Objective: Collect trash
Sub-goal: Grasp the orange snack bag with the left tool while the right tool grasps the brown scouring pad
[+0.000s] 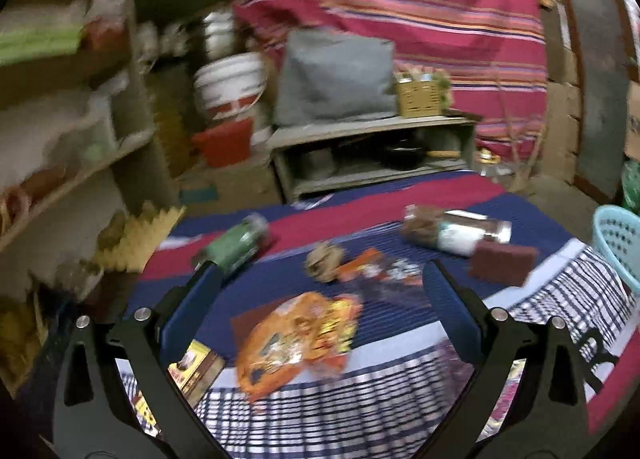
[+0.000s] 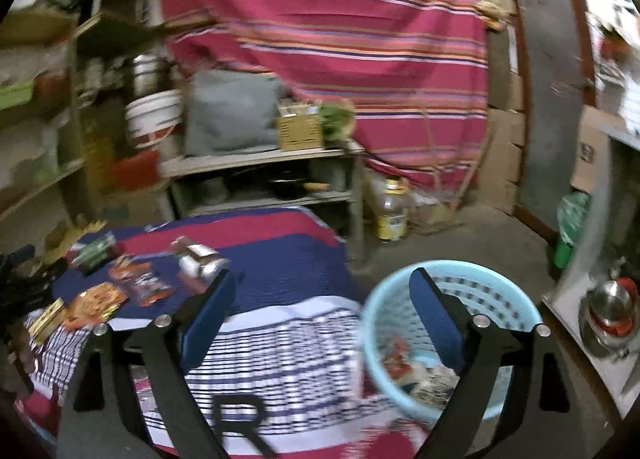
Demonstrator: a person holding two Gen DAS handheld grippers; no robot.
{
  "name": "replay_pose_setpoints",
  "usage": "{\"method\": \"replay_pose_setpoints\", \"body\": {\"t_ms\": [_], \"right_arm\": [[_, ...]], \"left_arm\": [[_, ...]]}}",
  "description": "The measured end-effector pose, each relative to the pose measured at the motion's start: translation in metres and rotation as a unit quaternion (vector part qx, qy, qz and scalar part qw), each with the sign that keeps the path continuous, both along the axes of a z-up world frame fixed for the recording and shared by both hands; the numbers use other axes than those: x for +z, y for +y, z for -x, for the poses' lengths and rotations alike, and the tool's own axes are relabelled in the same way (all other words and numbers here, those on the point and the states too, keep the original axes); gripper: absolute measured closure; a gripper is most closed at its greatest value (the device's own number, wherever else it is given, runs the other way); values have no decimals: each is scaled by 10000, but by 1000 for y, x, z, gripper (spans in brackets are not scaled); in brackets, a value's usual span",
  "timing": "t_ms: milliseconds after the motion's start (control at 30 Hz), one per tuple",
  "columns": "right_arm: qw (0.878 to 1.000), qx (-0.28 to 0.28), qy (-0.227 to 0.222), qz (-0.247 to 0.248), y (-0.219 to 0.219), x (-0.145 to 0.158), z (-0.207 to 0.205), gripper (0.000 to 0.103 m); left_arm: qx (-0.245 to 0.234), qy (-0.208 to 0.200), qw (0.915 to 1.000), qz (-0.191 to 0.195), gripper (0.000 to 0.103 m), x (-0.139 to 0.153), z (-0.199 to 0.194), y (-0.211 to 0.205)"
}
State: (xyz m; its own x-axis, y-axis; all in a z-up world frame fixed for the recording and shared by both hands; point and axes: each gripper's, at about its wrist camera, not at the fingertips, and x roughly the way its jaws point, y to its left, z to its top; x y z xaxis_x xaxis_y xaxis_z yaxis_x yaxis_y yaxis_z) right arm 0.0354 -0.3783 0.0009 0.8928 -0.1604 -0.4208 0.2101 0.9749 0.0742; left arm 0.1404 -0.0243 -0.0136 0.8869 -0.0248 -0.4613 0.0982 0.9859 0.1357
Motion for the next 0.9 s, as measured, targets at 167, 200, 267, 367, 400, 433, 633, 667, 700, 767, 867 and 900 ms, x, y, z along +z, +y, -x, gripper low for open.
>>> {"method": "replay_pose_setpoints", "body": {"t_ms": [167,200,267,367,400,433,633,667,700,767,867,900], "right_arm": [[9988,375,132,278,51,4,-25,16],[9984,429,147,333,60,5,-30,16],[9977,498,218,402,75,5,-45,16],[9974,584,309,295,89,4,-62,16],[9973,605,333,261,93,2,-69,16],[9972,617,336,245,96,1,-73,16],[9960,654,576,198,109,-27,-107,16],[9953,660,668,243,111,-35,-111,16],[9944,667,761,302,112,-41,-115,16],[9926,660,900,487,112,-51,-124,16],[9907,639,1059,572,104,-65,-138,16],[9903,663,1123,488,100,-70,-142,16]], "left_arm": [[261,379,9988,144,5,-23,-21,33],[285,421,9987,61,5,-29,-25,34],[284,617,9977,-11,6,-43,-33,35],[187,880,9959,130,6,-57,-41,36],[97,993,9947,234,6,-62,-45,35],[55,1046,9942,257,6,-65,-46,34],[-119,1289,9916,-2,13,-86,-59,16],[-156,1345,9908,-50,14,-90,-62,13],[-156,1395,9901,-87,16,-93,-65,11],[-153,1519,9882,-102,19,-97,-71,9],[-168,1754,9843,-70,26,-105,-78,9],[-165,1784,9838,-45,27,-105,-79,9]]}}
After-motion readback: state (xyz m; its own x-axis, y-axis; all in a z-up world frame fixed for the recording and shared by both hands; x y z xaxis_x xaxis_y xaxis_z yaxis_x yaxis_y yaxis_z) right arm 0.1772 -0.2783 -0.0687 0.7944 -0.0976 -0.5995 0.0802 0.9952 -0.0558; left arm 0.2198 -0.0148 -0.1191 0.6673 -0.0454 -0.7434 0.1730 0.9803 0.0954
